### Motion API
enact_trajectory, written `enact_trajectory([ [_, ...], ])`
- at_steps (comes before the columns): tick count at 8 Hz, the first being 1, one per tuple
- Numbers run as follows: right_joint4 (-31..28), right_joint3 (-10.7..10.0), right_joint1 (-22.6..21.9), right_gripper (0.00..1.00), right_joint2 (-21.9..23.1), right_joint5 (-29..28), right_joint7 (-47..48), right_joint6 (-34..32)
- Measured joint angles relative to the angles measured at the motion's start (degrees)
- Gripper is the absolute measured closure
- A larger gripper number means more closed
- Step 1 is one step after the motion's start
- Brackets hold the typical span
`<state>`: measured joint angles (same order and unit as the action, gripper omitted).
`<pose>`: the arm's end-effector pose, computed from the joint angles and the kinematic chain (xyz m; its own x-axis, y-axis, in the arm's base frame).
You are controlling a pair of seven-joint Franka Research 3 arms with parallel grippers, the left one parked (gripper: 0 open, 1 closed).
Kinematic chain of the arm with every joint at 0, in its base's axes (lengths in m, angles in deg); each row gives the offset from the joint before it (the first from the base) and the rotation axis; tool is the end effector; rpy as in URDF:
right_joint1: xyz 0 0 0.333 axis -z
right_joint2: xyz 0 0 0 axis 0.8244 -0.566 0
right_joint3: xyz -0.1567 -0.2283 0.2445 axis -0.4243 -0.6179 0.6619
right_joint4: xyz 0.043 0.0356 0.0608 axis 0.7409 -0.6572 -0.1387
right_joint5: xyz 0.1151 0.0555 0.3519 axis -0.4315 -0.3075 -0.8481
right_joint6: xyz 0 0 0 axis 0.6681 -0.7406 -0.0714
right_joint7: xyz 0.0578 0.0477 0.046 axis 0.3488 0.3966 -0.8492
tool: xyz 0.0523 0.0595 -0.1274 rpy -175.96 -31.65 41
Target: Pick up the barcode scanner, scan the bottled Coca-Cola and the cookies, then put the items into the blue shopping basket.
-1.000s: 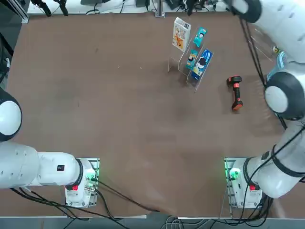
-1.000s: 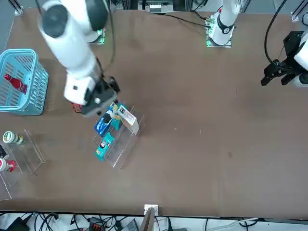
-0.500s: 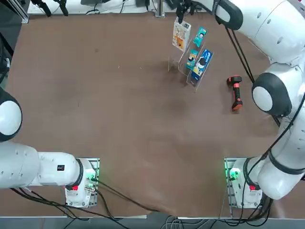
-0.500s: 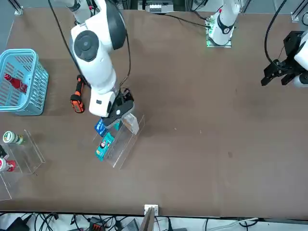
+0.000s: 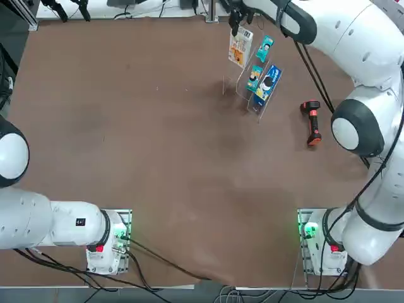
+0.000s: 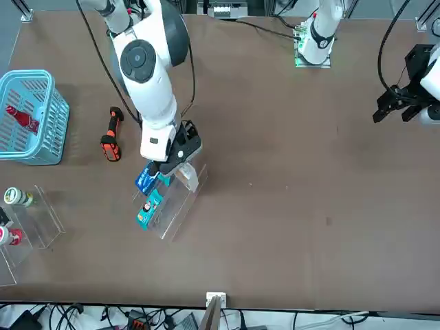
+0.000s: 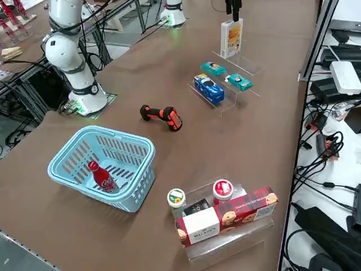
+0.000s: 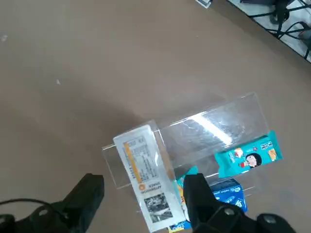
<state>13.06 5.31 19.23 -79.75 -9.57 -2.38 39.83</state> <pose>0.6204 0.3986 0.5028 0.8129 0.5728 0.1048 0.5744 -0.8184 0.0179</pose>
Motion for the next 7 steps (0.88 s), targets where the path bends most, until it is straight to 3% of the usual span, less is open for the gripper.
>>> enact_trajectory([
  [5, 0.0, -0.2, 0.0, 0.05, -1.7, 0.0, -0.9, 0.0],
  [6, 0.0, -0.2, 0.0, 0.18, -1.9, 0.0, -1.1, 0.0],
  [7, 0.0, -0.2, 0.0, 0.4, -2.0, 0.0, -1.2, 0.0],
])
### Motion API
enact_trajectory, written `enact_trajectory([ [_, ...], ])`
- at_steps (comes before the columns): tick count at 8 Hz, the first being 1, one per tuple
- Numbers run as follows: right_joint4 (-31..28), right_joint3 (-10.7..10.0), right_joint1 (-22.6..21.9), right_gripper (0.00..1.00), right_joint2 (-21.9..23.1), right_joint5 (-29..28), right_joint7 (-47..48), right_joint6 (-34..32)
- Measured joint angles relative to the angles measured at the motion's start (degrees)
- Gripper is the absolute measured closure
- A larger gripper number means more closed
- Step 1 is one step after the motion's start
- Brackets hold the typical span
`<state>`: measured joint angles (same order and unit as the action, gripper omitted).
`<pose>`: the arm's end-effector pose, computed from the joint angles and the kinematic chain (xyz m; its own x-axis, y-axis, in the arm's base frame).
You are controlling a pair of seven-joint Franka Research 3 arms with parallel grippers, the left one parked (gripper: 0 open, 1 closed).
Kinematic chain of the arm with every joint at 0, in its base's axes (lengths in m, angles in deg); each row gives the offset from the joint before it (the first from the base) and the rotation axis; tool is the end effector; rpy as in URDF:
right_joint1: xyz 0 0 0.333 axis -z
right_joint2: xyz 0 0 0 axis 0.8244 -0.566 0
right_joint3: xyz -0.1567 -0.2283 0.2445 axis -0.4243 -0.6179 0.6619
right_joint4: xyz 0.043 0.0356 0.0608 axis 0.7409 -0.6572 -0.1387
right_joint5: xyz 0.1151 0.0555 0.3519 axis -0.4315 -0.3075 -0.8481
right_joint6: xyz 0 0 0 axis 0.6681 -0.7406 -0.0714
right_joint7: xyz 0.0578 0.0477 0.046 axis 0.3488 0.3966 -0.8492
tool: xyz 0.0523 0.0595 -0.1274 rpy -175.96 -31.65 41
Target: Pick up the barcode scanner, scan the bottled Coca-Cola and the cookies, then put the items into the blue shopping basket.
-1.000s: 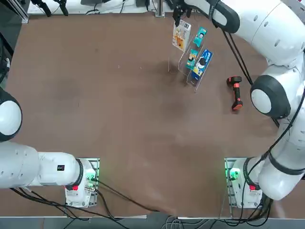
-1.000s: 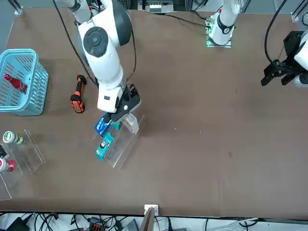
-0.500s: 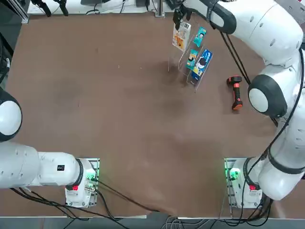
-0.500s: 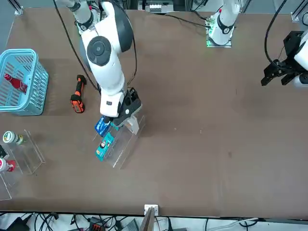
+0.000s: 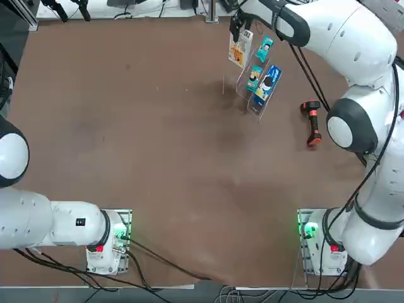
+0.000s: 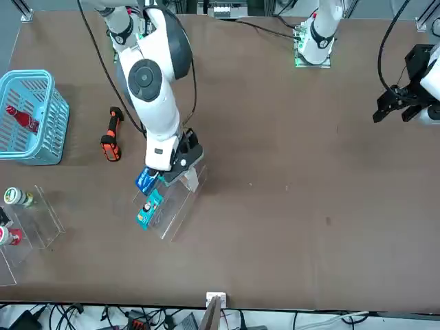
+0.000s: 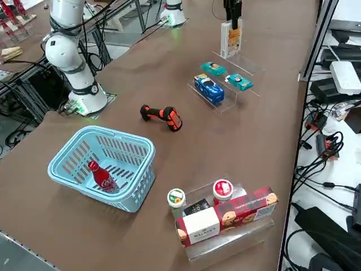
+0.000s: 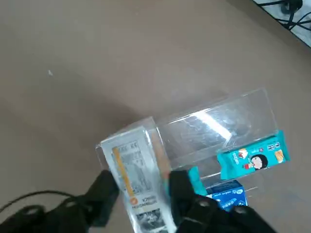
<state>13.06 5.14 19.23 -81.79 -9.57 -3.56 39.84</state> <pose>0.6258 0.4005 0.4766 0.8048 0.5895 0.0691 0.5895 -0.8074 0.0217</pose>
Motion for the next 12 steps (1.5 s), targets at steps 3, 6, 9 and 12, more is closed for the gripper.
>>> enact_trajectory([
  [3, 0.2, -0.1, 0.0, 0.65, 0.0, 0.0, -0.1, 0.0],
  [6, 3.8, -1.3, 2.7, 0.65, 1.1, 0.0, -0.9, -7.1],
  [9, 6.1, -2.0, 17.4, 0.65, 10.6, -0.6, -14.2, -22.9],
  [12, -3.7, -2.4, 34.1, 0.65, 19.7, 0.6, -24.5, -28.0],
])
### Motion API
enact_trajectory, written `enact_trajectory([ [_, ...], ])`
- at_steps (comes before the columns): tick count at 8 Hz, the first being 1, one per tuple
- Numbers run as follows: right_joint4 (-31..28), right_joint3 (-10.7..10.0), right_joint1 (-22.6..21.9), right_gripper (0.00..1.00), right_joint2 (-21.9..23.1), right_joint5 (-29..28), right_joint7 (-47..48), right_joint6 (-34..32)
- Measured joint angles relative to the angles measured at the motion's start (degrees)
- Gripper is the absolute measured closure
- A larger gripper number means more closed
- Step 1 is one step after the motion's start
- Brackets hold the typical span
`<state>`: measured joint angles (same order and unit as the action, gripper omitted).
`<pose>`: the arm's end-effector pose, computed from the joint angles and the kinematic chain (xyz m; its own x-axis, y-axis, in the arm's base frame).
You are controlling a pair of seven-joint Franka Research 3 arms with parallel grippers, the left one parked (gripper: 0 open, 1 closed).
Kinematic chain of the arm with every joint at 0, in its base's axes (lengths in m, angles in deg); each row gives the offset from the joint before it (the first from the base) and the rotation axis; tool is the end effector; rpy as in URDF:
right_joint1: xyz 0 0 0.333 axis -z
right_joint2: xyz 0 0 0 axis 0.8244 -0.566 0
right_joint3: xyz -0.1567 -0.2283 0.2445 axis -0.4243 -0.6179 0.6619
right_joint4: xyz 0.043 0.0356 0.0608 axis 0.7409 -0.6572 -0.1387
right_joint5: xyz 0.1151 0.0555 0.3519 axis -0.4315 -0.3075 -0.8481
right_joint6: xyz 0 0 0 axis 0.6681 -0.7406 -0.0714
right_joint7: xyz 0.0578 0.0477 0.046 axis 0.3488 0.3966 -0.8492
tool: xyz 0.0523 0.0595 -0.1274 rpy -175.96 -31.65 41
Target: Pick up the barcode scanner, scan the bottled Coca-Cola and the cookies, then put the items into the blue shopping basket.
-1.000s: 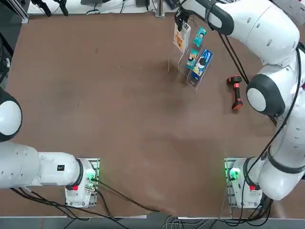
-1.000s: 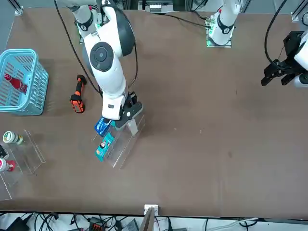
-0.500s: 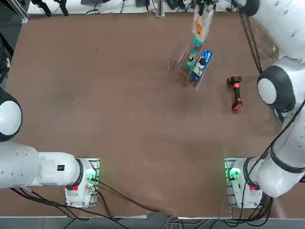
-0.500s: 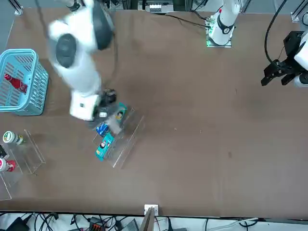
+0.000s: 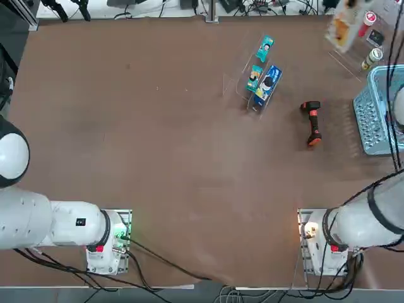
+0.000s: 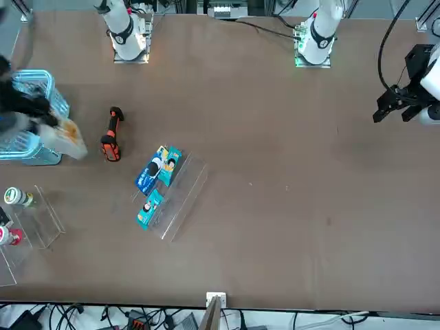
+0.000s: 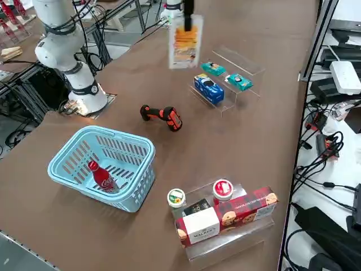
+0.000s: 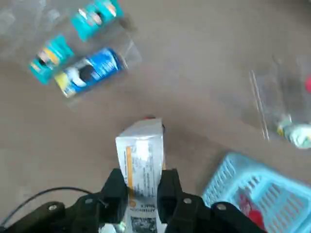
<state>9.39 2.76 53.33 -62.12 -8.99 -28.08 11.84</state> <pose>0.5839 -0.0417 0.6373 0.9049 0.4074 -0.1232 0.4025 -0.9132 -0.0634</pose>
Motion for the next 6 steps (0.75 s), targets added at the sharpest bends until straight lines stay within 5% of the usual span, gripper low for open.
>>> enact_trajectory([
  [6, -40.9, -0.2, 24.3, 0.65, 19.8, 5.9, -17.1, 29.9],
])
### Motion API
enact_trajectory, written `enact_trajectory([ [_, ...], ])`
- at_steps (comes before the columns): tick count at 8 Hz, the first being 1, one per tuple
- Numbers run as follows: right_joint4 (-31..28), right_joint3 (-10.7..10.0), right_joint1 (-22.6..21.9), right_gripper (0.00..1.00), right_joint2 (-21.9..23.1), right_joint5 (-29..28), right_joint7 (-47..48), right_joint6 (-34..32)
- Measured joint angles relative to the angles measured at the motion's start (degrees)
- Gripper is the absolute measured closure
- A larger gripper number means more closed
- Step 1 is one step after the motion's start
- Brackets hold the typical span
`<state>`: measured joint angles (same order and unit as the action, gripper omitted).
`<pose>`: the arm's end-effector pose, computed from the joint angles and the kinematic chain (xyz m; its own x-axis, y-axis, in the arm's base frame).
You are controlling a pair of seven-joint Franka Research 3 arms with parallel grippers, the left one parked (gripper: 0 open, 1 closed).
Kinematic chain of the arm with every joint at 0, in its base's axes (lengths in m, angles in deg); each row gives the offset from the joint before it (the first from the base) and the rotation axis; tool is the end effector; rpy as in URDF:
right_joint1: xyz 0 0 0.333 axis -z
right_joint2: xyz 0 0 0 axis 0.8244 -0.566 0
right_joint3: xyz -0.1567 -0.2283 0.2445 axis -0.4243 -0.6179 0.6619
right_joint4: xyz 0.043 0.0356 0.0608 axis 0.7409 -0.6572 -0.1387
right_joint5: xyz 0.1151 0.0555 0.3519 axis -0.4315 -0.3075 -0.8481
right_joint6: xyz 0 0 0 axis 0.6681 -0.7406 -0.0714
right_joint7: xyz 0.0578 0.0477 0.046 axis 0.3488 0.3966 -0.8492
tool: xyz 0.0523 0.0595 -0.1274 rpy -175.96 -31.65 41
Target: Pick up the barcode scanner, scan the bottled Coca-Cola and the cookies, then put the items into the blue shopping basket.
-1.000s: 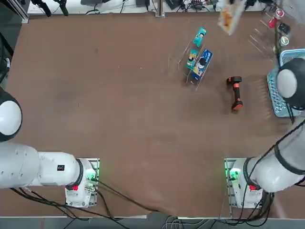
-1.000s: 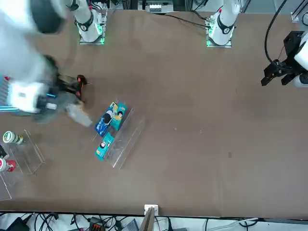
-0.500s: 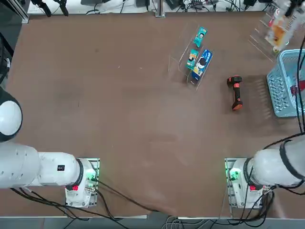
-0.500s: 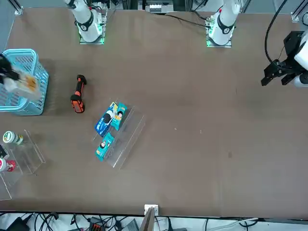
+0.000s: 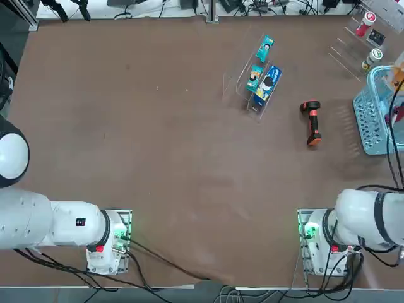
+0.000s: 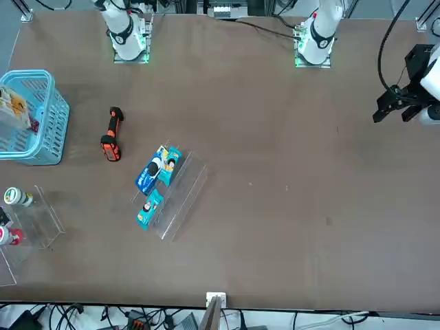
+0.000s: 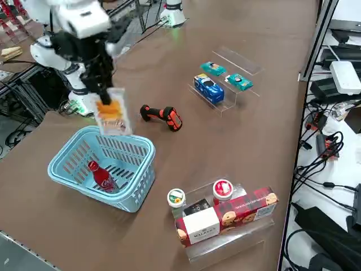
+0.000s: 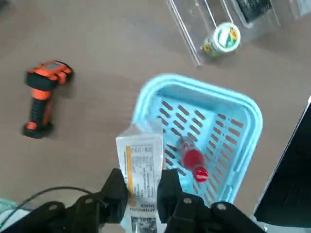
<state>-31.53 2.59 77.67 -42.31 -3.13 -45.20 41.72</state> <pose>0.4313 -0.2651 0.5487 0.9540 0.2978 -0.0342 0.2992 -0.9530 0.0471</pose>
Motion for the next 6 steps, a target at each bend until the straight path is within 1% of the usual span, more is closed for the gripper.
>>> enact_trajectory([
  [1, -4.8, -0.1, 2.2, 0.65, 0.7, 0.0, -1.3, 5.1],
  [2, -8.8, -0.6, 3.4, 0.65, 0.7, 0.0, -2.0, 9.5],
  [3, -12.1, -1.7, 3.8, 0.65, 0.6, 0.0, -2.2, 13.2],
  [5, -16.2, -3.9, 3.9, 0.64, -0.1, 0.0, -2.7, 17.2],
  [6, -16.8, -4.4, 4.0, 0.64, -1.1, 0.0, -2.8, 18.2],
])
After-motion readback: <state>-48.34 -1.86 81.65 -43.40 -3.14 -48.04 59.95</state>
